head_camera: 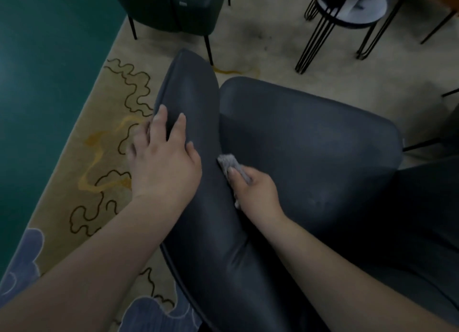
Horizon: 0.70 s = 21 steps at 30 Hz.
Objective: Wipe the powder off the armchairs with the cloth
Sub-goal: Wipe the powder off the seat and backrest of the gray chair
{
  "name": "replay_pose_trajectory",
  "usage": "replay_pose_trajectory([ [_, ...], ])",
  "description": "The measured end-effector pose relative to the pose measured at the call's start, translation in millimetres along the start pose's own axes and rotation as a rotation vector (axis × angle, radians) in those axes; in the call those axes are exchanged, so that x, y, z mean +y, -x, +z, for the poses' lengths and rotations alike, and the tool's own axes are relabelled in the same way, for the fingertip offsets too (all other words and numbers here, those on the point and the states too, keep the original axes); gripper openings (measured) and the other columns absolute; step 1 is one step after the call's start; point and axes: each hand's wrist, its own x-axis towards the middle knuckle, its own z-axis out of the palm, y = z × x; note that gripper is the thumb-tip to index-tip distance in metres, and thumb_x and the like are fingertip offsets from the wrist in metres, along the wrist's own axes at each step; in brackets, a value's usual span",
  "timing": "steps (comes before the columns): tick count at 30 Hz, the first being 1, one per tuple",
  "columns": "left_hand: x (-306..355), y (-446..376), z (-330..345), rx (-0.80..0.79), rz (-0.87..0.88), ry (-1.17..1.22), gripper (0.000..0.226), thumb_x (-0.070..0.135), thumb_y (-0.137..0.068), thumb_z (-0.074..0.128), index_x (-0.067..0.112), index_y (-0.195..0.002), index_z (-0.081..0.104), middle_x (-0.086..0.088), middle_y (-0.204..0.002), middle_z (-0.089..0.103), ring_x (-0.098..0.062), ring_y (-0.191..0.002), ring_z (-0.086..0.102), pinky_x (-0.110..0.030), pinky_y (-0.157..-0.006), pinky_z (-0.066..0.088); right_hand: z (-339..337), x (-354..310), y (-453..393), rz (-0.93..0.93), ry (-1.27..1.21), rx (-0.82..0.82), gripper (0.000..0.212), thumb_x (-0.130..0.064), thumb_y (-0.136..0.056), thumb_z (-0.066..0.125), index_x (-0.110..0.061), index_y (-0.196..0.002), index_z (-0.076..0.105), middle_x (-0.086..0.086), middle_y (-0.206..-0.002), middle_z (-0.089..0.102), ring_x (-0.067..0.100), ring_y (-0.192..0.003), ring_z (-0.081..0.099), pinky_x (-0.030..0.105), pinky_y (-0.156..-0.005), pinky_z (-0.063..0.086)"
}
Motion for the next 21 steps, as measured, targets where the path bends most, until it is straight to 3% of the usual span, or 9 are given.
replay_pose_trajectory([
  [5, 14, -13, 6, -0.028, 0.264, -0.13, 0.047, 0.027, -0.093, 0.045, 0.021, -0.14, 0.047, -0.003, -0.155, 0.027, -0.028, -0.143, 0.016, -0.051, -0.118, 0.008, -15, 14, 8, 0.03, 0.014, -0.095, 0.026, -0.022, -0.096, 0.057, -0.035, -0.075, 0.068, -0.006, -0.061, 0.062, 0.0, -0.047, 0.053, 0.015, -0.049, 0.043],
  [9, 39, -24, 16, -0.154, 0.401, -0.133, 0.049, 0.027, -0.093, 0.046, 0.025, -0.142, 0.044, 0.0, -0.157, 0.023, -0.024, -0.145, 0.014, -0.042, -0.119, 0.004, -30, 23, -8, 0.083, 0.023, -0.147, 0.025, -0.026, -0.094, 0.06, -0.044, -0.079, 0.066, -0.003, -0.076, 0.073, 0.0, -0.051, 0.057, 0.018, -0.047, 0.043],
  [11, 51, -30, 23, -0.205, 0.405, -0.094, 0.051, 0.027, -0.095, 0.045, 0.026, -0.145, 0.039, 0.002, -0.158, 0.021, -0.022, -0.145, 0.013, -0.039, -0.118, 0.005, -47, 28, -20, 0.086, -0.007, -0.061, 0.027, -0.023, -0.096, 0.058, -0.043, -0.08, 0.065, -0.009, -0.064, 0.068, -0.001, -0.045, 0.054, 0.018, -0.045, 0.041],
  [14, 76, -42, 42, -0.295, 0.337, 0.017, 0.051, 0.024, -0.097, 0.042, 0.026, -0.148, 0.033, 0.003, -0.158, 0.018, -0.021, -0.143, 0.014, -0.036, -0.118, 0.014, -80, 45, -47, 0.092, 0.0, 0.111, 0.026, -0.019, -0.096, 0.056, -0.04, -0.082, 0.063, -0.016, -0.053, 0.059, -0.005, -0.045, 0.052, 0.014, -0.049, 0.044],
  [16, 97, -50, 70, -0.392, 0.25, 0.105, 0.053, 0.022, -0.098, 0.041, 0.025, -0.149, 0.03, 0.002, -0.158, 0.018, -0.022, -0.141, 0.018, -0.034, -0.116, 0.02, -99, 58, -63, 0.089, 0.025, 0.147, 0.02, -0.019, -0.096, 0.056, -0.037, -0.092, 0.064, -0.02, -0.065, 0.063, -0.01, -0.055, 0.056, 0.011, -0.057, 0.047],
  [18, 114, -57, 105, -0.521, 0.128, 0.141, 0.057, 0.022, -0.098, 0.04, 0.024, -0.151, 0.022, 0.001, -0.159, 0.016, -0.023, -0.142, 0.018, -0.034, -0.116, 0.022, -115, 71, -77, 0.1, 0.026, 0.158, 0.017, -0.017, -0.097, 0.054, -0.03, -0.1, 0.064, -0.018, -0.074, 0.063, -0.009, -0.056, 0.058, 0.011, -0.056, 0.048],
  [21, 127, -62, 162, -0.655, -0.09, 0.177, 0.064, 0.021, -0.098, 0.042, 0.025, -0.153, 0.011, 0.0, -0.159, 0.011, -0.025, -0.142, 0.017, -0.037, -0.114, 0.026, -133, 105, -107, 0.113, 0.089, 0.166, 0.02, -0.018, -0.097, 0.052, -0.035, -0.099, 0.062, -0.007, -0.082, 0.063, -0.004, -0.06, 0.061, 0.015, -0.056, 0.053],
])
